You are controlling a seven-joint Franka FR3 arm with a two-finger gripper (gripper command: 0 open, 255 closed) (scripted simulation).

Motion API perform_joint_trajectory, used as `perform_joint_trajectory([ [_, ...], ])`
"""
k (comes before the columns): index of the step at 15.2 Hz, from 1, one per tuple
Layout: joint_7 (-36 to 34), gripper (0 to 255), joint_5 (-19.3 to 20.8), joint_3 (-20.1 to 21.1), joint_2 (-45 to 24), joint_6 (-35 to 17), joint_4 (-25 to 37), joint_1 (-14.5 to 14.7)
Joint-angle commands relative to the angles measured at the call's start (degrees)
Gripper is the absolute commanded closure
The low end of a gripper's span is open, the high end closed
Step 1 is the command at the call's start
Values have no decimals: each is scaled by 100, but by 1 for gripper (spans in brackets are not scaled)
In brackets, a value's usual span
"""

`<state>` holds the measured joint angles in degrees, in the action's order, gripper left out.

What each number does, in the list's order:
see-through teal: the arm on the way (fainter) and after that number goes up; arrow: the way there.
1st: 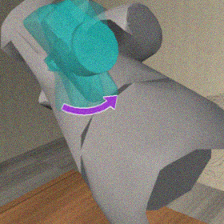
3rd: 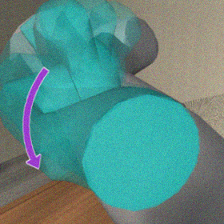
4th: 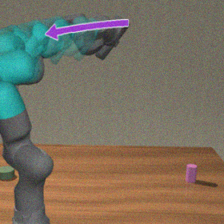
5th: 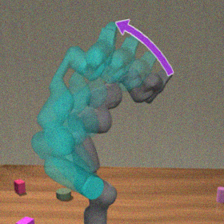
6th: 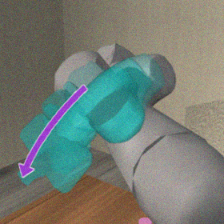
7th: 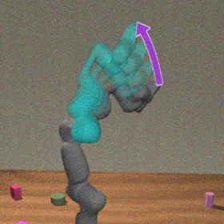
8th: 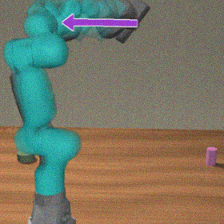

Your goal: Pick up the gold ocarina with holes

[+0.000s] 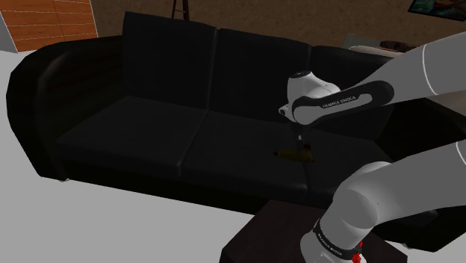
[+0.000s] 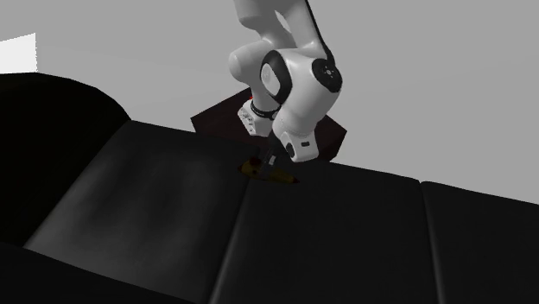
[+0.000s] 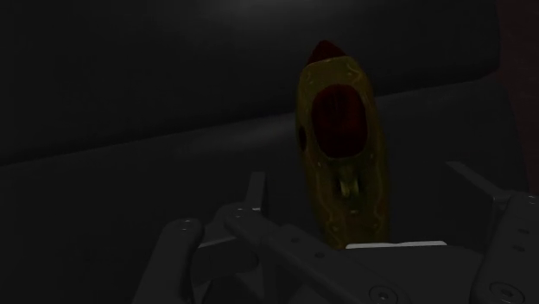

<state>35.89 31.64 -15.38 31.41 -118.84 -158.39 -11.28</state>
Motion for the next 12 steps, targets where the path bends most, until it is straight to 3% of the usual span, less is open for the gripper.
perform_joint_trajectory([
  [1,-59,0,84,-43,-145,-224,-82,-26],
  [6,-185,0,196,-94,-388,-574,-205,-55],
  [7,-190,255,188,-89,-402,-575,-192,-47],
  [12,-186,255,188,-91,-405,-573,-187,-48],
])
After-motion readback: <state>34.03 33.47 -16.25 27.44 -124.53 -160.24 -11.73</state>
